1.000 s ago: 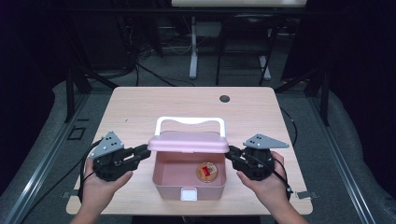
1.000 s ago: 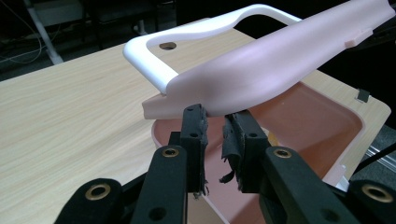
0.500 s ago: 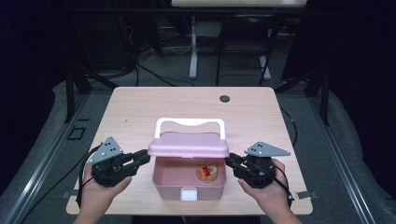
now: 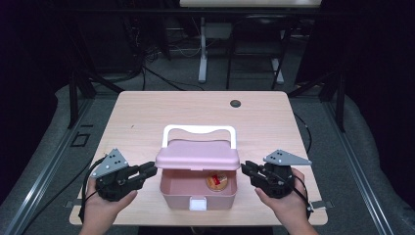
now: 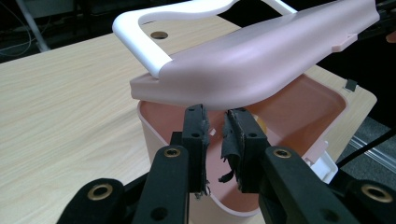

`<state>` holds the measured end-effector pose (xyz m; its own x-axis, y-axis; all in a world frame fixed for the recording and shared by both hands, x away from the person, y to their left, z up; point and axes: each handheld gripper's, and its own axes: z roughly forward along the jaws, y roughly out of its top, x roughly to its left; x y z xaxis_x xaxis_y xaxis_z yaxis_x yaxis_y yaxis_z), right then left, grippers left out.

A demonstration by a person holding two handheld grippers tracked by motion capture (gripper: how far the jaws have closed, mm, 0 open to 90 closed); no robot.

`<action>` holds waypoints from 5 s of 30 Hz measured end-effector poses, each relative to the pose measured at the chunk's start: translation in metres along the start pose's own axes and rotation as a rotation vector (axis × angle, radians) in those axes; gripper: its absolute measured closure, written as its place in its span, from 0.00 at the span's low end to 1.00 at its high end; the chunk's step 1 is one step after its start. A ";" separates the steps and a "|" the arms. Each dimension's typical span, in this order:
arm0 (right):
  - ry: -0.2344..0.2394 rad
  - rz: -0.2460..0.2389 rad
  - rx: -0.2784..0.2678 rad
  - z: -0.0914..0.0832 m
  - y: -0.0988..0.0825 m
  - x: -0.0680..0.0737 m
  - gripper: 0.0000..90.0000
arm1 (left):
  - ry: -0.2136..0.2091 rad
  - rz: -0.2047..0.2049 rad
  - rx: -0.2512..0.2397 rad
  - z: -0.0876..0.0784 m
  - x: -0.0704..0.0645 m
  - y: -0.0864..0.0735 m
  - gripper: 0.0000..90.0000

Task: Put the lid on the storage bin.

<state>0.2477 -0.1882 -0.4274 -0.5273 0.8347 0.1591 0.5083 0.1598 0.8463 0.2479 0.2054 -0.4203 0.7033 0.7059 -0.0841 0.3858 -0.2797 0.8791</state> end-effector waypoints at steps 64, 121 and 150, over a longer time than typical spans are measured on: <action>-0.026 0.062 -0.025 0.000 -0.010 -0.017 0.86 | -0.023 -0.022 0.057 0.005 -0.014 -0.054 0.88; -0.037 0.087 -0.042 -0.001 -0.011 -0.025 0.86 | 0.025 -0.046 0.016 0.000 0.002 -0.043 0.78; -0.132 0.137 -0.050 0.005 -0.035 -0.047 0.84 | 0.153 -0.135 0.001 0.023 0.053 -0.051 0.63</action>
<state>0.2582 -0.2299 -0.4672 -0.3601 0.9091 0.2096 0.5329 0.0160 0.8460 0.2793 0.2416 -0.4800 0.5464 0.8276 -0.1284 0.4710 -0.1769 0.8642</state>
